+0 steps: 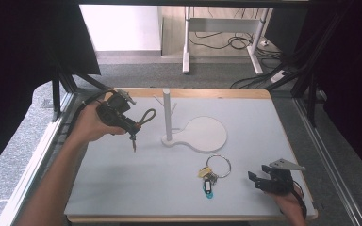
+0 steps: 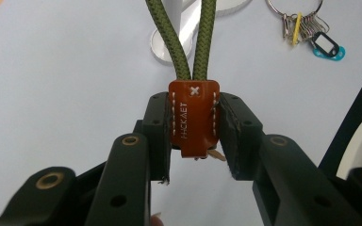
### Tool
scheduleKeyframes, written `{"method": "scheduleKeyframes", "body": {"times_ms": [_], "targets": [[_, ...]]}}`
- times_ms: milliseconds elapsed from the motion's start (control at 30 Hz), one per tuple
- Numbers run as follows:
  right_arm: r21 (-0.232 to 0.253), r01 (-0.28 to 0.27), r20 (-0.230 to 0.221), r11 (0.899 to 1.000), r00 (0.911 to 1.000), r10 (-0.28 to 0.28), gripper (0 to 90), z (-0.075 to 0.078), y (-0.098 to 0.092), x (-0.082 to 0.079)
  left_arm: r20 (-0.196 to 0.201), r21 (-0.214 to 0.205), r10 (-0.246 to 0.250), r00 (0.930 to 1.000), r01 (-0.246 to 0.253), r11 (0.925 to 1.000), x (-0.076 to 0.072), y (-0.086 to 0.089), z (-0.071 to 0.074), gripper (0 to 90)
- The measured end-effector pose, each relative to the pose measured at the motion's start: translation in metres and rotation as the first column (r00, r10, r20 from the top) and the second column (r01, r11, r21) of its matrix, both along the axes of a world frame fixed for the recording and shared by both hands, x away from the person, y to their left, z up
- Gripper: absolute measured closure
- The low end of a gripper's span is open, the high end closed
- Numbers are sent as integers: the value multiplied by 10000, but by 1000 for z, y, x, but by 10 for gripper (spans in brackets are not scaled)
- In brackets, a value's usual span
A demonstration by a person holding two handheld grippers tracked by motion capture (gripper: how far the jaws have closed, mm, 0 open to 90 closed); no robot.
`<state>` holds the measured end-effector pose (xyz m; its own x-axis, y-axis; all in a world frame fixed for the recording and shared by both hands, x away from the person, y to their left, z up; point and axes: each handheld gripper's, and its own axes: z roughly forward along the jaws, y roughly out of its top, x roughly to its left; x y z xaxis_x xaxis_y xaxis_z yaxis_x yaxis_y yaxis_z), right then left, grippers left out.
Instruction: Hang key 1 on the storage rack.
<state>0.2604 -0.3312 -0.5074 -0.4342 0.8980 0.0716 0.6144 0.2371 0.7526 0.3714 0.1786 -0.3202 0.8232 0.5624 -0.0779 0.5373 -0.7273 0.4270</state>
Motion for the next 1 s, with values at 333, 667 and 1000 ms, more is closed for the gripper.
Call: {"method": "scheduleKeyframes", "body": {"times_ms": [333,667,1000], "targets": [[-24,-8,-30,10000,10000,8,325,-1,0,0,17,-162,123,9999,-122,9998,5,4,6,665],[-38,4,-73,10000,10000,-4,326,-1,0,1,101,-472,230,9997,-225,9986,8,7,13,665],[-29,-11,-74,10000,10000,11,326,-2,-1,1,96,-439,296,9995,-291,9986,21,7,23,665]]}}
